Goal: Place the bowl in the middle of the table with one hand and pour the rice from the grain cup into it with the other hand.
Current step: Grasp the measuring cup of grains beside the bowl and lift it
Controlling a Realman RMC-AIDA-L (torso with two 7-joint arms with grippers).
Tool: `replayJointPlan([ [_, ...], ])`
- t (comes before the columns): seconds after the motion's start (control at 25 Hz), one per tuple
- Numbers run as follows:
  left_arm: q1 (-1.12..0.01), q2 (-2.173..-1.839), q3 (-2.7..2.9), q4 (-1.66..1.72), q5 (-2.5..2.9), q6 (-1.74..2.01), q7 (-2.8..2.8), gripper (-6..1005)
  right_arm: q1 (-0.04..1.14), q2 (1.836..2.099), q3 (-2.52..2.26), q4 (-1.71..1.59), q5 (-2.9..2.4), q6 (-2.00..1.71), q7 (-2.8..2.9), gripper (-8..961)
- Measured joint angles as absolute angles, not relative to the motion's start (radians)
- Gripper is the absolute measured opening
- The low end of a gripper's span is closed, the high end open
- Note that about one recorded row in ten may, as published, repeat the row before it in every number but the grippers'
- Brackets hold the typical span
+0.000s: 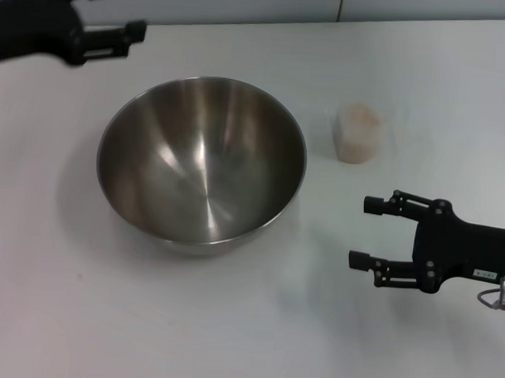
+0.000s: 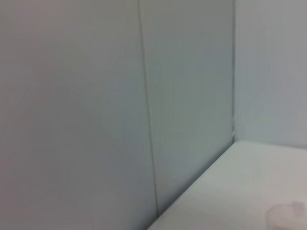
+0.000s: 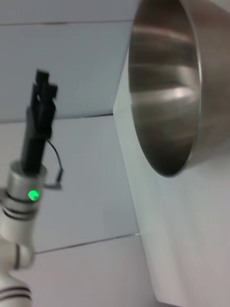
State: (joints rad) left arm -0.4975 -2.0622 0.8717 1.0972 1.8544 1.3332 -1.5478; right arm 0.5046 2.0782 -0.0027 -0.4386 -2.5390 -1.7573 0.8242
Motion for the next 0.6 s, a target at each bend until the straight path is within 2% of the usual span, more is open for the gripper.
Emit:
replayJointPlan([
  [0.04, -0.447, -2.063, 0.872, 1.076, 1.78, 1.36, -1.461, 795, 0.5, 2.078, -0.003, -0.439, -2.529, -1.757, 0.823, 842],
  [0.16, -0.406, -2.063, 0.868, 1.036, 1.728, 1.39, -1.38, 812, 0.49, 2.077, -0.004, -0.442, -2.506, -1.757, 0.815, 842],
  [0.32, -0.294, -2.062, 0.832, 0.876, 1.59, 1.502, -1.131, 813, 0.453, 2.078, 0.001, -0.44, -2.418, -1.75, 0.773, 842],
  [0.52, -0.25, -2.055, 0.754, 0.76, 1.57, 1.576, -1.02, 812, 0.386, 2.082, 0.002, -0.361, -2.185, -1.661, 0.658, 842],
  [0.6, -0.227, -2.036, 0.712, 0.692, 1.572, 1.62, -0.984, 812, 0.367, 2.083, 0.002, -0.309, -2.096, -1.608, 0.589, 842],
])
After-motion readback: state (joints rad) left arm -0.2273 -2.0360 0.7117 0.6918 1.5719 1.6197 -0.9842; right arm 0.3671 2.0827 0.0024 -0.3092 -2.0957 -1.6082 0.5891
